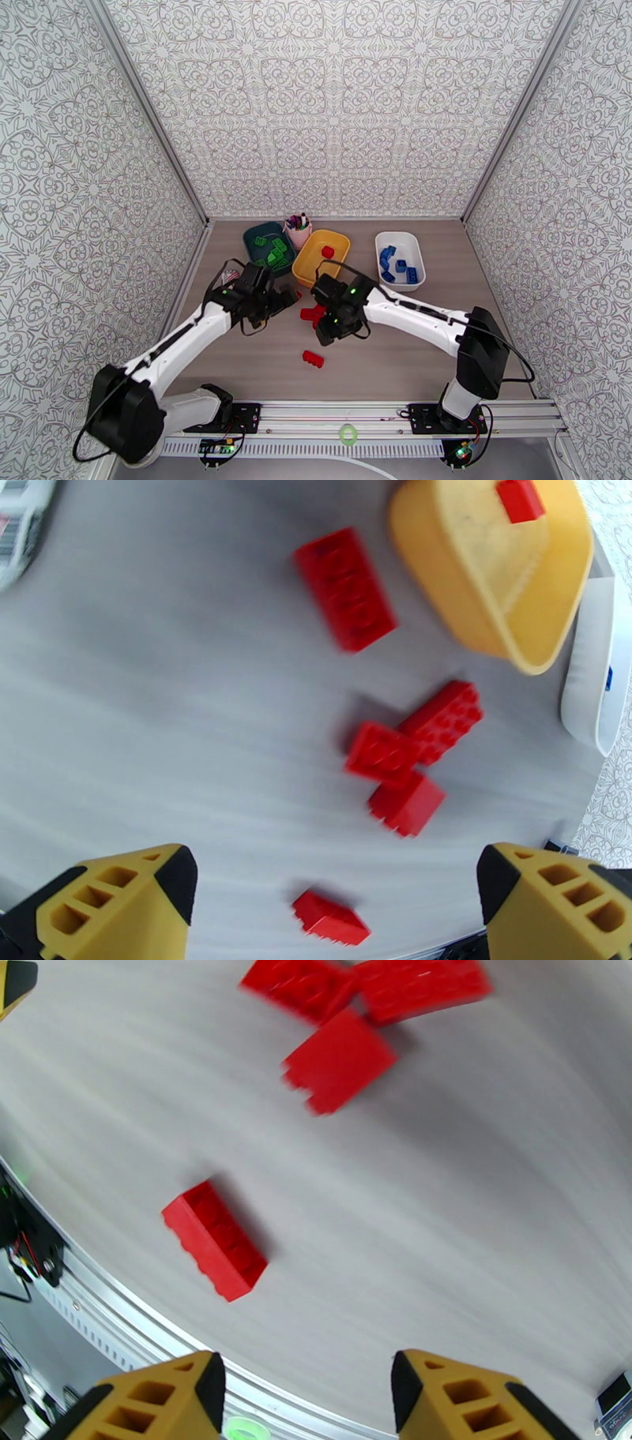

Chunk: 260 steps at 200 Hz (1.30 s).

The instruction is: Sort the legos into containers by color

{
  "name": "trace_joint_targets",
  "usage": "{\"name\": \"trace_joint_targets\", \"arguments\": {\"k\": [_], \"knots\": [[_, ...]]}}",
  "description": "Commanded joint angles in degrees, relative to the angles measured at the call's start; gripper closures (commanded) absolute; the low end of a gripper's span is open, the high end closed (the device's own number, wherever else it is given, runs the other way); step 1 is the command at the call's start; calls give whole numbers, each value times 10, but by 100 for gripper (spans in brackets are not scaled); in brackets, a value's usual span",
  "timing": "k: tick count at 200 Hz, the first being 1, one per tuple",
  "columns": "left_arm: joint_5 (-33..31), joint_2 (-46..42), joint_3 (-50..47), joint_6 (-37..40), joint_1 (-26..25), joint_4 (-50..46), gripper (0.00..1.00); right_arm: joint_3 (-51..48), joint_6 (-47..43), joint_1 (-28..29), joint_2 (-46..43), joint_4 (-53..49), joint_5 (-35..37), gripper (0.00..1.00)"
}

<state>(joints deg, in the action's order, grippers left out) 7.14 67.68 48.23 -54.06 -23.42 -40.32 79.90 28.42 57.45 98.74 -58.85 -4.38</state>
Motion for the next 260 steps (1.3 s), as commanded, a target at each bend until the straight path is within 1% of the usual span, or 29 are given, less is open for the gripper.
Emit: {"name": "trace_joint_targets", "arguments": {"k": [1,44,65,105,133,169,219,226,260], "knots": [[-9,-40,-26,-24,15,-25,1,10,-11,24,24,3,30,38],[17,-97,-63,-22,65,-62,1,30,-10,57,59,-2,48,36],[28,-114,-73,-16,85,-73,1,31,-7,62,68,1,51,35],[36,-128,-84,-15,94,-87,1,31,-13,66,84,4,60,35],[37,-140,-97,-20,101,-91,1,30,-16,67,96,11,48,39],[51,-159,-122,-28,117,-82,1,54,-36,66,125,9,31,46],[67,-166,-134,-11,159,-86,1,79,-62,71,157,15,-3,46],[85,-168,-135,-9,166,-86,1,82,-64,72,164,14,-5,47],[103,-172,-141,2,199,-91,1,91,-67,75,191,15,-9,52]]}}
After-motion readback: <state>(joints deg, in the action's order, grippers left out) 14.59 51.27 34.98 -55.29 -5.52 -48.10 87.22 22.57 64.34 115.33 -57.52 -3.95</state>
